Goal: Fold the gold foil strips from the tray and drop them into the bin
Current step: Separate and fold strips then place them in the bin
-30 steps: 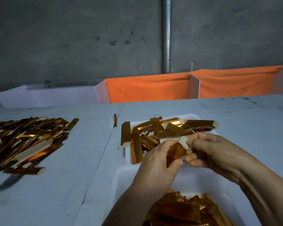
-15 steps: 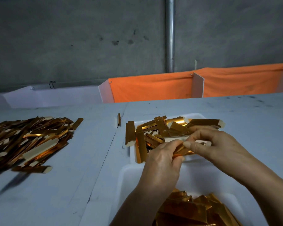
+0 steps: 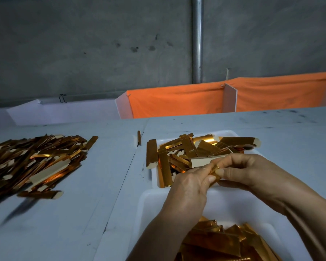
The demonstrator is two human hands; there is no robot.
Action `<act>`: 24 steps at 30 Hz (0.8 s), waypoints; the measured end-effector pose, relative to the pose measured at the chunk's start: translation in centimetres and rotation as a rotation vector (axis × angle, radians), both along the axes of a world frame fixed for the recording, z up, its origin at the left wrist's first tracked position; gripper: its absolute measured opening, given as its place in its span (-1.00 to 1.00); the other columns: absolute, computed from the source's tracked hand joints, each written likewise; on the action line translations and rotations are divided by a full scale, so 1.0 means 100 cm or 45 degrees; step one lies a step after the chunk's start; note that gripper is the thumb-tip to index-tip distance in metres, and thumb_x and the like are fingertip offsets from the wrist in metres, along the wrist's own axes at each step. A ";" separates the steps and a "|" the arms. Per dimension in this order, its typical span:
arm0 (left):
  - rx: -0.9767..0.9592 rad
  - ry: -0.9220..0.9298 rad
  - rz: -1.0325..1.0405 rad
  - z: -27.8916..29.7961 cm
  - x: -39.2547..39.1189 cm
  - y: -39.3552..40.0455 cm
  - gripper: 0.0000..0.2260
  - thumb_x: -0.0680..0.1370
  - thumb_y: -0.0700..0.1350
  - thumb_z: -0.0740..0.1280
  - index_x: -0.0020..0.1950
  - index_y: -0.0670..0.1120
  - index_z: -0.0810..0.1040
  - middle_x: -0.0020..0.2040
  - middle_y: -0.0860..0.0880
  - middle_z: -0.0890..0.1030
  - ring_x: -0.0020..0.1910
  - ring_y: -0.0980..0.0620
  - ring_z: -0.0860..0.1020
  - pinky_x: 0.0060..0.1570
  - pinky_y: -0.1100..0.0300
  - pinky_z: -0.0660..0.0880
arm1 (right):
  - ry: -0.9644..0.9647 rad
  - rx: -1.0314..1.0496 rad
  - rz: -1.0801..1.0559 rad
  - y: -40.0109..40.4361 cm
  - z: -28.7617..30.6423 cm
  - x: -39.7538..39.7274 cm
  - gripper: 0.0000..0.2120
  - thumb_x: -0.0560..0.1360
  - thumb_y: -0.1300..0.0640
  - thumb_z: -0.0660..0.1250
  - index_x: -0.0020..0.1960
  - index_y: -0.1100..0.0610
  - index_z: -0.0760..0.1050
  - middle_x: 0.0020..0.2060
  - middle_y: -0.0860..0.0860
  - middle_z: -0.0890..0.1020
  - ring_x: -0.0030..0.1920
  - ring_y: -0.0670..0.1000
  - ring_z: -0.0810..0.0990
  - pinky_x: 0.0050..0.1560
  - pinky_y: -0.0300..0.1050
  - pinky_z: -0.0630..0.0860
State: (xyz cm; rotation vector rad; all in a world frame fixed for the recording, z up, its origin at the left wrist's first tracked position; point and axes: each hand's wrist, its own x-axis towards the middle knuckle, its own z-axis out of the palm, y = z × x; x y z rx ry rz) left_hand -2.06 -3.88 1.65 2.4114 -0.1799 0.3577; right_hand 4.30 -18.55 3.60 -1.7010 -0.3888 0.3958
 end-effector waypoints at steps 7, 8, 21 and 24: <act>-0.185 0.058 0.015 -0.005 -0.001 0.006 -0.76 0.62 -0.06 0.19 0.22 0.07 0.58 0.03 0.04 0.63 0.03 0.13 0.54 0.07 0.17 0.48 | -0.239 -0.223 0.017 0.000 0.001 -0.003 -0.86 0.42 0.22 0.45 -0.28 0.04 0.65 -0.29 -0.01 0.66 -0.26 -0.12 0.61 -0.24 -0.33 0.56; -0.166 0.063 0.015 -0.005 0.000 0.005 -0.76 0.63 -0.06 0.18 0.22 0.05 0.58 0.03 0.03 0.63 0.02 0.13 0.54 0.07 0.14 0.48 | -0.244 -0.226 0.013 0.001 0.001 -0.003 -0.85 0.43 0.22 0.45 -0.28 0.04 0.66 -0.29 -0.02 0.66 -0.25 -0.13 0.61 -0.27 -0.35 0.55; -0.139 -0.010 0.101 -0.010 0.003 0.006 -0.59 0.53 0.10 0.31 0.38 0.18 0.36 0.20 0.21 0.45 0.20 0.19 0.40 0.04 0.43 0.33 | 0.053 0.130 -0.057 -0.004 0.005 0.003 -0.93 0.51 0.25 0.33 -0.09 0.25 0.57 -0.34 0.06 0.63 -0.24 0.03 0.68 -0.17 -0.18 0.66; -0.278 0.049 0.101 -0.011 0.003 0.009 -0.62 0.51 0.10 0.34 0.31 0.23 0.39 0.14 0.25 0.46 0.13 0.23 0.41 -0.09 0.46 0.35 | 0.072 0.191 -0.034 -0.008 0.006 0.005 -0.88 0.50 0.37 0.31 -0.01 0.21 0.55 -0.37 0.01 0.61 -0.26 0.03 0.68 -0.25 -0.21 0.63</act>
